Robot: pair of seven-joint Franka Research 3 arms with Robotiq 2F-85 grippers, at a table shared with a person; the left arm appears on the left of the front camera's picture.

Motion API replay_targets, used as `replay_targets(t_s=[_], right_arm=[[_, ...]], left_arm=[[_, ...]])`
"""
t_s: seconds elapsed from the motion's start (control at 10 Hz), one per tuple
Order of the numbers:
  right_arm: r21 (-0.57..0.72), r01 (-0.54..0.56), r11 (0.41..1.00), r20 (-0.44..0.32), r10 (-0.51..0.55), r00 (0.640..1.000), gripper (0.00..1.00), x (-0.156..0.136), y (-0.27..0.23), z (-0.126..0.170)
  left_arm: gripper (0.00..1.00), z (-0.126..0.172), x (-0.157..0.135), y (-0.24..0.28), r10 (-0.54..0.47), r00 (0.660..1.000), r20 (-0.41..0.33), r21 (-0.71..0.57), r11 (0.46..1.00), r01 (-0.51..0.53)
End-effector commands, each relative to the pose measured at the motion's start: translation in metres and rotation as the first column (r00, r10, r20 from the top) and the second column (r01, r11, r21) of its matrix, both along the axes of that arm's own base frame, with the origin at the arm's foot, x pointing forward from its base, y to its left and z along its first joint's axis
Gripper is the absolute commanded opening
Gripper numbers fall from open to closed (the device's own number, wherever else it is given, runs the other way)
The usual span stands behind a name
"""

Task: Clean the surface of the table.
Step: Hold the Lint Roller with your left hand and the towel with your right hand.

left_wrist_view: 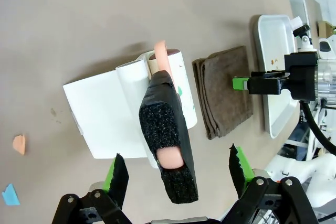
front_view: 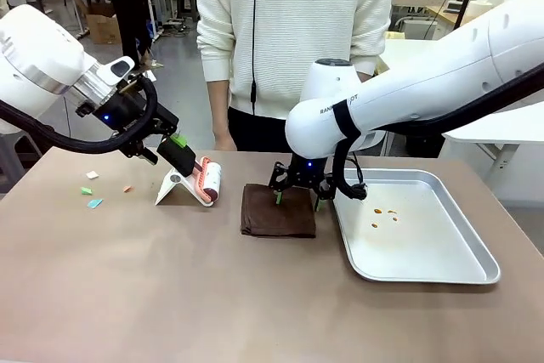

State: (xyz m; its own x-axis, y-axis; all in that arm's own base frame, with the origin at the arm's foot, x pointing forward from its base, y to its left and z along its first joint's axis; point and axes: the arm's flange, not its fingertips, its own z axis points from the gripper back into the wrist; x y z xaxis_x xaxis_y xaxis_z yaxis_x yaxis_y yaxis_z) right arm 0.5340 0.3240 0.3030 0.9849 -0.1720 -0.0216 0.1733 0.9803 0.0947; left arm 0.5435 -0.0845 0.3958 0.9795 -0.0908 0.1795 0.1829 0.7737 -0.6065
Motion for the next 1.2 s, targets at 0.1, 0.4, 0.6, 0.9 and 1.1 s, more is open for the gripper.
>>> replay_targets(t_s=[0.1, 0.4, 0.6, 0.9, 1.1], right_arm=[[-0.039, 0.006, 0.999, -0.020, -0.007, 1.000, 0.81, -0.0013, 0.0003, -0.0010], [-0.032, -0.027, 0.999, -0.036, 0.026, 0.999, 0.00, -0.0042, 0.0021, -0.0024], [-0.023, -0.035, 0.999, -0.061, 0.034, 0.998, 0.00, -0.0026, 0.0020, -0.0047], [-0.018, -0.040, 0.999, -0.072, 0.039, 0.997, 0.00, -0.0027, 0.0011, -0.0057], [-0.017, -0.038, 0.999, -0.078, 0.037, 0.996, 0.00, -0.0033, 0.0005, -0.0073]], left_arm=[[0.78, 0.0002, 0.0034, -0.0042, -0.010, 0.999, 0.031, -0.037, 0.999, 0.012], [0.00, 0.0012, 0.0044, -0.0049, 0.018, 0.999, 0.048, -0.052, 0.999, -0.016], [0.00, 0.0010, 0.0034, -0.0056, 0.011, 0.999, 0.043, -0.052, 0.999, -0.008], [0.00, 0.0016, 0.0031, -0.0056, 0.011, 0.999, 0.042, -0.047, 0.999, -0.009], [0.00, 0.0021, 0.0018, -0.0055, 0.007, 0.999, 0.047, -0.046, 0.999, -0.004]])
